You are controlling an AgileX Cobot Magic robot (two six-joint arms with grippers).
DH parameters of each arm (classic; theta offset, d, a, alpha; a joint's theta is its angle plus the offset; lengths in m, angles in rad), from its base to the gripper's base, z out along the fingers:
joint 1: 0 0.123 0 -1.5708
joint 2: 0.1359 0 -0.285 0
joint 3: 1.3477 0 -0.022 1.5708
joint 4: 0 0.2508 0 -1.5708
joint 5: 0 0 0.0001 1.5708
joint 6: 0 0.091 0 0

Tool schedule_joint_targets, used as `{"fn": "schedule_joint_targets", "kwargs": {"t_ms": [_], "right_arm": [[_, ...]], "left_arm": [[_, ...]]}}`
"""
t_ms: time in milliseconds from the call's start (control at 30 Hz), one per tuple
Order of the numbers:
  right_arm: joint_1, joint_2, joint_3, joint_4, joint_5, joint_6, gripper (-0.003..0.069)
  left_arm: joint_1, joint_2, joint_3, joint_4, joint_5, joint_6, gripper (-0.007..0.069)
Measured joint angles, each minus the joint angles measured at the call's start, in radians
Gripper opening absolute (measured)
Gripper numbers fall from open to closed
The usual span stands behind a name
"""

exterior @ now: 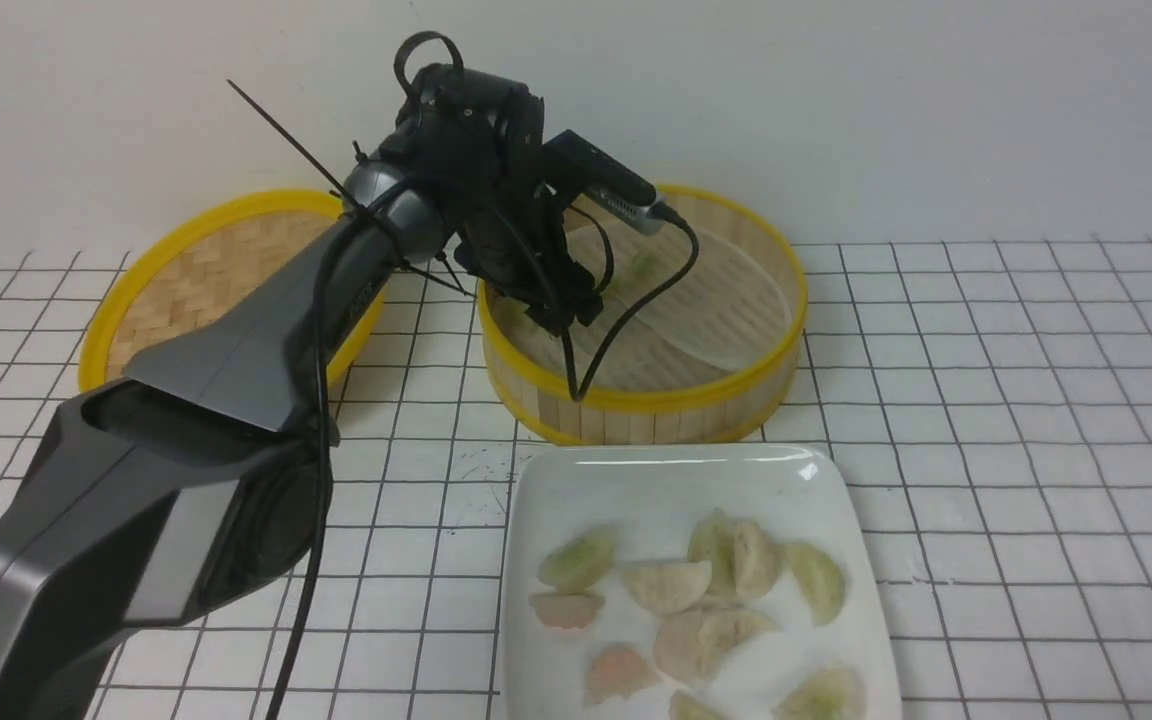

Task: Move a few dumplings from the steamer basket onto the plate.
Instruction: Use the left arm to grab a dumpling from the steamer, then use the left arm to put the dumpling into the plate

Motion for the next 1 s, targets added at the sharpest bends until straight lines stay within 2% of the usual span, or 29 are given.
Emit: {"fn": "schedule_joint_targets", "kwargs": {"t_ms": [167,233,300,567,700,800,900,1000], "right_arm": [[0.000,0.000,0.000,0.000,0.000,0.000,-0.0015],[0.000,0.000,0.000,0.000,0.000,0.000,-0.0015],[0.000,0.000,0.000,0.000,0.000,0.000,-0.0015],[0.000,0.000,0.000,0.000,0.000,0.000,-0.0015],[0.000,0.000,0.000,0.000,0.000,0.000,-0.0015],[0.000,0.000,0.000,0.000,0.000,0.000,-0.0015],[0.000,0.000,0.000,0.000,0.000,0.000,-0.0015],[0.000,0.000,0.000,0.000,0.000,0.000,-0.0015]], "left_arm": [[-0.011,0.022,-0.007,0.005,0.009,-0.006,0.0340],[-0.020,0.022,-0.008,0.008,0.013,-0.006,0.0262],[-0.040,0.022,-0.008,0.032,0.011,0.002,0.0152],[-0.092,0.020,-0.062,0.102,0.042,0.002,0.0154],[-0.098,-0.005,-0.149,0.084,0.076,0.000,0.0154],[-0.095,-0.085,-0.163,0.007,0.085,-0.020,0.0154],[-0.095,-0.172,-0.095,-0.068,0.085,-0.039,0.0154],[-0.099,-0.438,0.209,-0.145,0.082,-0.057,0.0154]]}}
